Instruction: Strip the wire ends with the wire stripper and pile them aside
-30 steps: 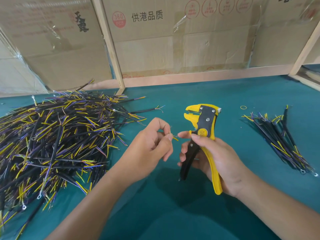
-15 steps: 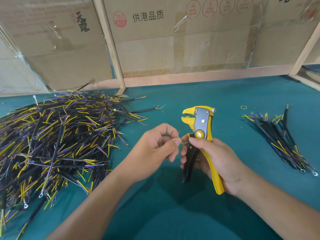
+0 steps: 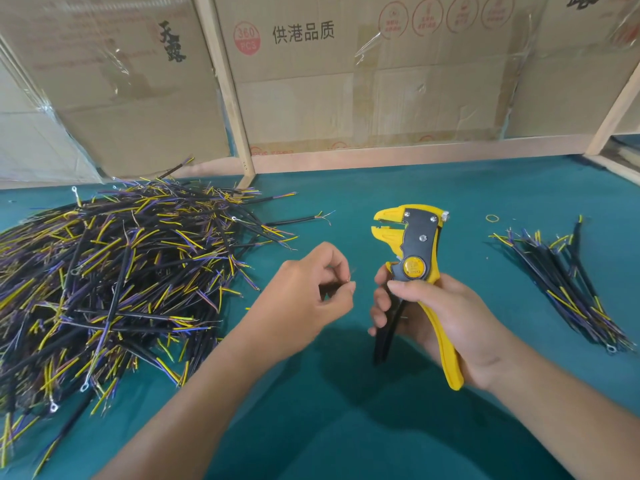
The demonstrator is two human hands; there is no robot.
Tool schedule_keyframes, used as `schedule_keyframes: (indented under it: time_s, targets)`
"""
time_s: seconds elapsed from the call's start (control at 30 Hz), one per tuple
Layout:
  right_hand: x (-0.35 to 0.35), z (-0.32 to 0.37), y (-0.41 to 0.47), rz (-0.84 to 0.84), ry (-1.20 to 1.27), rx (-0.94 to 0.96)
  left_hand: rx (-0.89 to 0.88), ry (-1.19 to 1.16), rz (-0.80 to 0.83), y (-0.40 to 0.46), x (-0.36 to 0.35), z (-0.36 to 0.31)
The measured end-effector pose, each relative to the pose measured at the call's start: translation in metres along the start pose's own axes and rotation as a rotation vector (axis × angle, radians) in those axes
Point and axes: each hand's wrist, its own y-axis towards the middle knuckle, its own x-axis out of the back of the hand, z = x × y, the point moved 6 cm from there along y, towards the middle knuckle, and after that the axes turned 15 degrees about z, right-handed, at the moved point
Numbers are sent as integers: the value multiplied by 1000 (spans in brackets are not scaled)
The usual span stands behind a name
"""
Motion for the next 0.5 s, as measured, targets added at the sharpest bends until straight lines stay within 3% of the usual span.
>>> schedule_keyframes:
  time_s: [0.23,0.5]
  targets:
    - [-1,-1,-4,98,-57,-175,-46,146,-120,-4,22,-6]
    - [-9,-6,-8,183,-32,-262,-99,273,-137,-7,30,-15]
